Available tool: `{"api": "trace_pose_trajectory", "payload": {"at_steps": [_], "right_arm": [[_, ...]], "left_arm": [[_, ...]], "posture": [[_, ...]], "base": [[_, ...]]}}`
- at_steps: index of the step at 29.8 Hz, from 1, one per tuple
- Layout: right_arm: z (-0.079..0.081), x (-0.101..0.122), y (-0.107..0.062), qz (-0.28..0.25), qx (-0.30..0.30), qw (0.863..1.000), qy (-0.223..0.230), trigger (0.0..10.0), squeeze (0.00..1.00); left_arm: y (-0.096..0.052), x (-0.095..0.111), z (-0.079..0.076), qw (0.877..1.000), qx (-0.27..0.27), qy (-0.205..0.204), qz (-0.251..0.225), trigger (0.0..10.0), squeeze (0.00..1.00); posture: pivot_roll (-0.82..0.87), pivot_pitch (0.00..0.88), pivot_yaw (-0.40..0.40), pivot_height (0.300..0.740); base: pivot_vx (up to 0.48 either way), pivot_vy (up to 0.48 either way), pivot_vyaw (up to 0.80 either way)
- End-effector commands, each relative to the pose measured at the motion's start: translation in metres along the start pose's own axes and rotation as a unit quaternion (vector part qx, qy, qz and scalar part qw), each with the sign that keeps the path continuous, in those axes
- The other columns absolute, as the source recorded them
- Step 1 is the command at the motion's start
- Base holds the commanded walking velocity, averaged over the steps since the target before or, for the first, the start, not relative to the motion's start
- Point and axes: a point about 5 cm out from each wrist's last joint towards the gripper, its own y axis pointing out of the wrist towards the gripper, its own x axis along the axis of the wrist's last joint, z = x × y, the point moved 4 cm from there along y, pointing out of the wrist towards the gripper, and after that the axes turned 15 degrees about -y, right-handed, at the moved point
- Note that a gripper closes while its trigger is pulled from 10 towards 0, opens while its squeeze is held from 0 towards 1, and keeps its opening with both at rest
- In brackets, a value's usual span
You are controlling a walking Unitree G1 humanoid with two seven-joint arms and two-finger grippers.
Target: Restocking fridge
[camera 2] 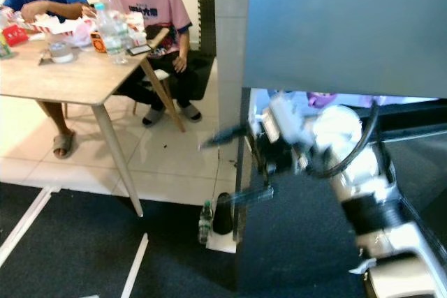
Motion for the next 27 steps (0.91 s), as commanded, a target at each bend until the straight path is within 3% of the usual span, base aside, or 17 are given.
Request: {"api": "trace_pose_trajectory", "payload": {"at_steps": [1, 2, 5, 7, 8, 10, 12, 13, 14, 16, 17, 18, 19, 22, 24, 26, 27], "right_arm": [[0.024, -0.029, 0.007, 0.034, 0.02, 0.997, 0.061, 10.0, 0.0], [0.039, -0.046, 0.007, 0.048, 0.022, 0.993, 0.103, 10.0, 0.0], [0.051, -0.059, 0.007, 0.063, 0.023, 0.989, 0.135, 10.0, 0.0], [0.081, -0.1, 0.001, 0.13, 0.011, 0.968, 0.216, 10.0, 0.0], [0.081, -0.1, 0.001, 0.13, 0.011, 0.968, 0.216, 10.0, 0.0], [0.11, -0.141, -0.007, 0.211, -0.004, 0.938, 0.276, 10.0, 0.0], [0.11, -0.141, -0.007, 0.211, -0.004, 0.938, 0.276, 10.0, 0.0], [0.125, -0.163, -0.012, 0.255, -0.029, 0.916, 0.308, 10.0, 0.0], [0.125, -0.163, -0.012, 0.255, -0.029, 0.916, 0.308, 10.0, 0.0], [0.149, -0.201, -0.02, 0.337, -0.124, 0.857, 0.369, 10.0, 0.0], [0.149, -0.201, -0.02, 0.337, -0.124, 0.857, 0.369, 10.0, 0.0], [0.163, -0.217, -0.026, 0.383, -0.177, 0.818, 0.391, 10.0, 0.0], [0.163, -0.217, -0.026, 0.383, -0.177, 0.818, 0.391, 10.0, 0.0], [0.205, -0.24, -0.028, 0.45, -0.277, 0.72, 0.45, 10.0, 0.0], [0.205, -0.24, -0.028, 0.45, -0.277, 0.72, 0.45, 10.0, 0.0], [0.236, -0.247, -0.019, 0.469, -0.307, 0.67, 0.487, 10.0, 0.0], [0.236, -0.247, -0.019, 0.469, -0.307, 0.67, 0.487, 10.0, 0.0]], "left_arm": [[0.0, -0.001, 0.001, 1.0, 0.004, -0.002, -0.004, 10.0, 0.0], [0.0, -0.001, 0.001, 1.0, 0.006, 0.0, -0.003, 10.0, 0.0], [0.0, -0.001, 0.002, 1.0, 0.007, 0.001, -0.004, 10.0, 0.0], [0.0, 0.0, 0.002, 1.0, 0.008, 0.003, -0.006, 10.0, 0.0], [0.0, 0.0, 0.002, 1.0, 0.008, 0.003, -0.006, 10.0, 0.0], [0.0, 0.001, 0.001, 1.0, 0.008, 0.003, -0.012, 10.0, 0.0], [0.0, 0.001, 0.001, 1.0, 0.008, 0.003, -0.012, 10.0, 0.0], [0.0, 0.002, 0.001, 1.0, 0.008, 0.001, -0.017, 10.0, 0.0], [0.0, 0.002, 0.001, 1.0, 0.008, 0.001, -0.017, 10.0, 0.0], [0.0, 0.006, 0.0, 0.999, 0.01, -0.014, -0.037, 10.0, 0.0], [0.0, 0.006, 0.0, 0.999, 0.01, -0.014, -0.037, 10.0, 0.0], [-0.001, 0.013, 0.002, 0.998, 0.014, -0.018, -0.054, 10.0, 0.0], [-0.001, 0.013, 0.002, 0.998, 0.014, -0.018, -0.054, 10.0, 0.0], [-0.015, 0.099, 0.022, 0.986, 0.033, -0.01, -0.165, 10.0, 0.0], [-0.015, 0.099, 0.022, 0.986, 0.033, -0.01, -0.165, 10.0, 0.0], [-0.027, 0.147, 0.018, 0.972, 0.031, -0.005, -0.234, 10.0, 0.0], [-0.027, 0.147, 0.018, 0.972, 0.031, -0.005, -0.234, 10.0, 0.0]], "posture": [[0.0, 0.004, 0.037, 0.74], [0.0, 0.0, 0.038, 0.74], [0.0, 0.0, 0.041, 0.74], [0.0, 0.0, 0.043, 0.74], [0.0, 0.0, 0.043, 0.74], [0.0, 0.0, 0.043, 0.74], [0.0, 0.0, 0.043, 0.74], [0.0, 0.0, 0.043, 0.74], [0.0, 0.0, 0.043, 0.74], [0.01, 0.0, 0.038, 0.74], [0.01, 0.0, 0.038, 0.74], [0.01, 0.0, 0.036, 0.74], [0.01, 0.0, 0.036, 0.74], [0.01, 0.0, 0.036, 0.74], [0.01, 0.0, 0.036, 0.74], [0.01, 0.0, 0.039, 0.74], [0.01, 0.0, 0.039, 0.74]], "base": [[0.0, 0.0, 0.0], [0.0, 0.0, 0.0], [0.0, 0.0, 0.0], [0.0, 0.0, 0.0], [0.0, 0.0, 0.0], [0.0, 0.0, 0.0], [0.0, 0.0, 0.0], [0.0, 0.0, 0.0], [0.0, 0.0, 0.0], [0.0, 0.0, 0.0], [0.0, 0.0, 0.0], [0.0, 0.0, 0.0], [0.0, 0.0, 0.0], [0.0, 0.0, 0.0], [0.0, 0.0, 0.0], [0.0, 0.0, 0.0], [0.0, 0.0, 0.0]]}}
